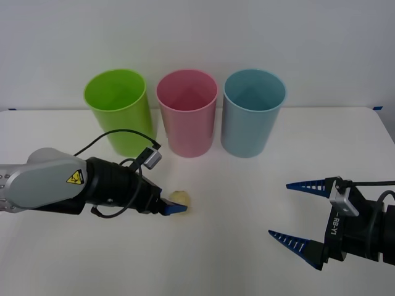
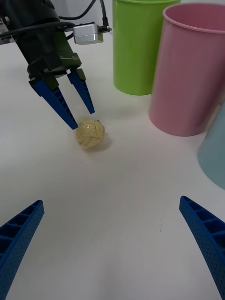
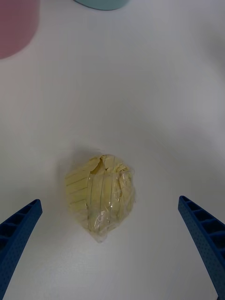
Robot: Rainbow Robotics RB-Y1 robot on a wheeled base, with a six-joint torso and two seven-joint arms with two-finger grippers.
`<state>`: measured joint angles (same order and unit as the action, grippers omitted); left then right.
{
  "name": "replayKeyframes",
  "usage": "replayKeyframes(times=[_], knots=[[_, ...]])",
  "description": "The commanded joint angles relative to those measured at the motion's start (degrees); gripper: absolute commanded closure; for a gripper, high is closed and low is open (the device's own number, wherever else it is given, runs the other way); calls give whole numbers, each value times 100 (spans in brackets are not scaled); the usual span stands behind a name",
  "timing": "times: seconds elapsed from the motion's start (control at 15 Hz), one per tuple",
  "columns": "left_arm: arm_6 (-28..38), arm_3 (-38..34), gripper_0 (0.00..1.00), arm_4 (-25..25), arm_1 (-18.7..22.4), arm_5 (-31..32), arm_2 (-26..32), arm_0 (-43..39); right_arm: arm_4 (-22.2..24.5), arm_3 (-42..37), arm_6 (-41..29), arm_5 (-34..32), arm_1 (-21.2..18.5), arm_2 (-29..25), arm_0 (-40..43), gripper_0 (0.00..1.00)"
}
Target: Put cans in the blue bin and PET bottles in the pink bin and trash in the green bin.
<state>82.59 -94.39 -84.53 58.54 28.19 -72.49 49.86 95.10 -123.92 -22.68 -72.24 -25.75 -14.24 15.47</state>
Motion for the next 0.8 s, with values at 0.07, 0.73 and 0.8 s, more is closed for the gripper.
replayKeyframes(times=[0.07, 0.73, 0.8], knots=[[3, 343, 0, -301, -291, 2, -2, 15, 0, 0, 0, 0, 0, 0, 0, 0], [20, 606, 0, -248, -546, 2, -318, 217, 0, 0, 0, 0, 0, 0, 0, 0], [20, 642, 0, -274, -581, 2, -318, 209, 0, 0, 0, 0, 0, 0, 0, 0]])
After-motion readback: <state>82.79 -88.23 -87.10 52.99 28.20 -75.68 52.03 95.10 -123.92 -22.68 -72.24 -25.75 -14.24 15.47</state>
